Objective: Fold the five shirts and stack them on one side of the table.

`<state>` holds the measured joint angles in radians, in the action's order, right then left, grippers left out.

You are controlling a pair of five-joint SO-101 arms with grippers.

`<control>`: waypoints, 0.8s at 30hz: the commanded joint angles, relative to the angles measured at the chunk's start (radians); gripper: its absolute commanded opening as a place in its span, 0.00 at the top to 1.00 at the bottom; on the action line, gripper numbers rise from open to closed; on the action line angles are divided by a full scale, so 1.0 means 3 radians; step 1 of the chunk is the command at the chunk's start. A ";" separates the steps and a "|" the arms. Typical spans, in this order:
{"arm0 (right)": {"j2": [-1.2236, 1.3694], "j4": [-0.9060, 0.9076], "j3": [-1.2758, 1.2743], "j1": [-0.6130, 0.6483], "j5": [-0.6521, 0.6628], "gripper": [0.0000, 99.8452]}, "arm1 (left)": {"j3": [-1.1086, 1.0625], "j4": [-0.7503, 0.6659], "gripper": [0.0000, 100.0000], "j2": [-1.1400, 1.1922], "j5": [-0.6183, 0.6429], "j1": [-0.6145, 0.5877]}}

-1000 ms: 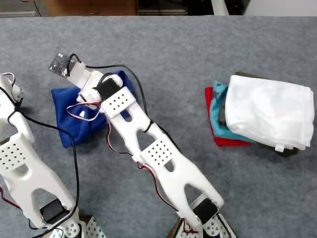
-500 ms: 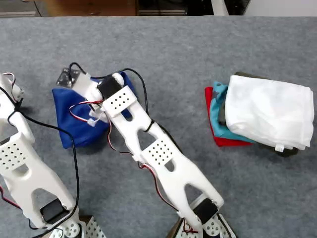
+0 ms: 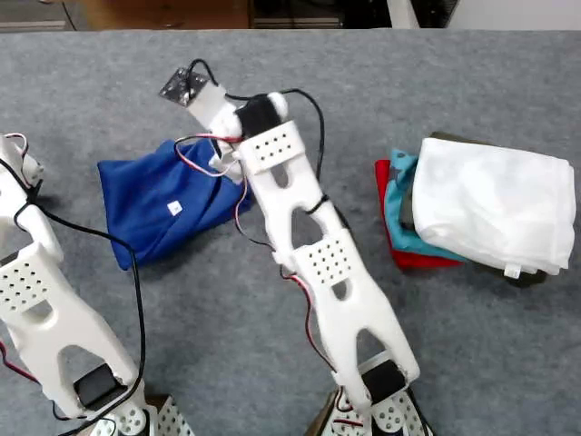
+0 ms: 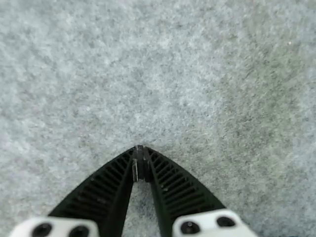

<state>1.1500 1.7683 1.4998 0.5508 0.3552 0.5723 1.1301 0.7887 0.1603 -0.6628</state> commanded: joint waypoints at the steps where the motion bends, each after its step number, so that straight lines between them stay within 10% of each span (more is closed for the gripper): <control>1: -0.0683 0.0072 -0.0836 -0.0090 -0.0072 1.00 | 0.0123 -0.0051 0.98 -0.0038 0.0010 0.0051; 24: -0.0826 -0.1805 -0.1941 0.0596 -0.0066 1.00 | 0.0123 -0.0051 0.98 -0.0038 0.0010 0.0051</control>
<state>0.8861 1.2589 0.9152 0.6951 0.3445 0.5723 1.1254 0.7887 0.1603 -0.6628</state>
